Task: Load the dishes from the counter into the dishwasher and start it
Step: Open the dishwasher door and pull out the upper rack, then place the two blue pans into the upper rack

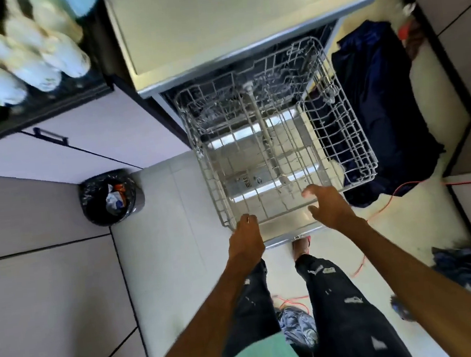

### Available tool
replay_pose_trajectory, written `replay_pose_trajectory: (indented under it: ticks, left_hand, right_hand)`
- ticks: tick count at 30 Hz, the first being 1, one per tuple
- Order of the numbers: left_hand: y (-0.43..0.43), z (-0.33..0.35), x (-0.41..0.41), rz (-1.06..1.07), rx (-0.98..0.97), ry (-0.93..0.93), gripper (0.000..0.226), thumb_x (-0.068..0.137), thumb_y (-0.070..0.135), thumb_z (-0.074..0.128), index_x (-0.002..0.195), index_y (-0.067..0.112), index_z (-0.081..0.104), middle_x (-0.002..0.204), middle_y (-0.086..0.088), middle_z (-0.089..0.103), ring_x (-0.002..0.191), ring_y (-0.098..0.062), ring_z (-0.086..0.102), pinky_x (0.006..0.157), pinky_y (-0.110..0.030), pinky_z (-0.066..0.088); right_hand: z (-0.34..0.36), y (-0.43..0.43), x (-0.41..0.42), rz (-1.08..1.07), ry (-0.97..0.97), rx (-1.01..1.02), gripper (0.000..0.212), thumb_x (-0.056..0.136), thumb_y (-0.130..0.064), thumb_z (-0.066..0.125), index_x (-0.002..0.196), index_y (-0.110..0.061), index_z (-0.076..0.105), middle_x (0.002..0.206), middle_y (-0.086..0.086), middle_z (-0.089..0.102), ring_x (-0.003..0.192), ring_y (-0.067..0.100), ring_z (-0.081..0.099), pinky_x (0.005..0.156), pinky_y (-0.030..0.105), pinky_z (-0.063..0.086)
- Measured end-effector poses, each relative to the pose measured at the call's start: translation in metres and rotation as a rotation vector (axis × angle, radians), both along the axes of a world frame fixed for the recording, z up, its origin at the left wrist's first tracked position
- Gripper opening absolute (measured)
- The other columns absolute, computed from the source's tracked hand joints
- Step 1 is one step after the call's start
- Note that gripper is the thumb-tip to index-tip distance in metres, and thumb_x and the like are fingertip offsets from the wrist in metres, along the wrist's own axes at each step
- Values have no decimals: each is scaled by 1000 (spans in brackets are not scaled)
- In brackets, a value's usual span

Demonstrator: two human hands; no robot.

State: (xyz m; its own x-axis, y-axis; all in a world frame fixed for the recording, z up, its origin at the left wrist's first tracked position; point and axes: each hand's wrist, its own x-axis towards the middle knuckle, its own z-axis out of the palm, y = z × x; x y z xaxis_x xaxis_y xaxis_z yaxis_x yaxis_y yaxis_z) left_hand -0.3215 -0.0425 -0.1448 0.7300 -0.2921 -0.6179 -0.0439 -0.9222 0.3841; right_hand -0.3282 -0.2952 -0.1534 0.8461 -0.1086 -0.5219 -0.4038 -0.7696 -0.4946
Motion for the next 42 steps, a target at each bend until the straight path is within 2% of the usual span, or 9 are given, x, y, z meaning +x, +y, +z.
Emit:
replay_pose_trajectory:
  ticks: [4, 8, 13, 16, 19, 24, 28, 38, 42]
  left_hand:
    - [34, 41, -3, 106, -23, 12, 40, 90, -2, 52, 128, 11, 55, 136, -6, 51, 122, -26, 55, 100, -37, 46]
    - [64, 70, -10, 255, -33, -60, 30, 90, 3, 51, 118, 11, 61, 129, -6, 54, 116, -23, 57, 92, -30, 45]
    - [74, 97, -22, 368, -24, -110, 23, 93, 9, 55, 114, 10, 65, 123, -5, 58, 116, -21, 57, 91, -27, 43]
    - [73, 104, -24, 432, -46, -128, 19, 91, 11, 58, 107, 12, 69, 113, -4, 65, 108, -21, 60, 91, -27, 44]
    - [81, 107, -15, 433, -66, -97, 17, 86, 14, 60, 97, 16, 73, 103, -1, 72, 98, -21, 67, 86, -32, 53]
    - [105, 119, 11, 498, -90, -70, 19, 87, 13, 58, 97, 19, 74, 104, 2, 73, 93, -15, 67, 85, -32, 56]
    - [132, 123, 33, 501, -105, -75, 21, 89, 13, 56, 99, 17, 74, 105, 2, 72, 96, -16, 66, 83, -28, 53]
    - [260, 112, 118, 377, -166, -55, 21, 88, 20, 55, 96, 19, 74, 104, 3, 73, 95, -14, 66, 85, -27, 54]
    - [331, 117, 151, 325, -185, -65, 29, 83, 23, 49, 95, 16, 75, 100, 1, 74, 94, -17, 68, 82, -21, 49]
  right_hand:
    - [38, 17, -1, -17, -67, 50, 34, 72, 2, 76, 99, -18, 69, 99, 6, 73, 89, 25, 69, 85, 42, 57]
    - [67, 40, 5, 11, -80, 54, 29, 72, 2, 77, 99, -10, 73, 102, 4, 73, 93, 16, 65, 85, 17, 41]
    - [85, 55, 22, 141, -18, 99, 25, 74, -5, 79, 98, -13, 76, 99, 4, 73, 81, 14, 66, 65, -2, 40]
    - [103, 68, 38, 214, 24, 113, 21, 75, -6, 77, 95, -13, 77, 92, -1, 74, 78, 10, 66, 63, 1, 42]
    - [113, 82, 52, 276, 45, 129, 17, 78, -8, 77, 94, -12, 77, 90, -1, 74, 85, 13, 69, 73, 14, 47]
    - [119, 107, 76, 346, 67, 140, 12, 80, -16, 77, 92, -17, 78, 90, 2, 77, 85, 14, 70, 81, 26, 55]
    - [125, 136, 98, 374, 63, 148, 15, 83, -15, 74, 97, -13, 78, 92, 4, 77, 83, 13, 70, 77, 22, 53]
    - [121, 253, 171, 280, 44, 146, 8, 82, -18, 73, 89, -20, 78, 94, -2, 78, 90, 10, 72, 88, 31, 58]
    - [138, 317, 202, 248, 23, 52, 10, 82, -14, 70, 79, -16, 79, 86, 1, 77, 86, 12, 71, 80, 28, 52]
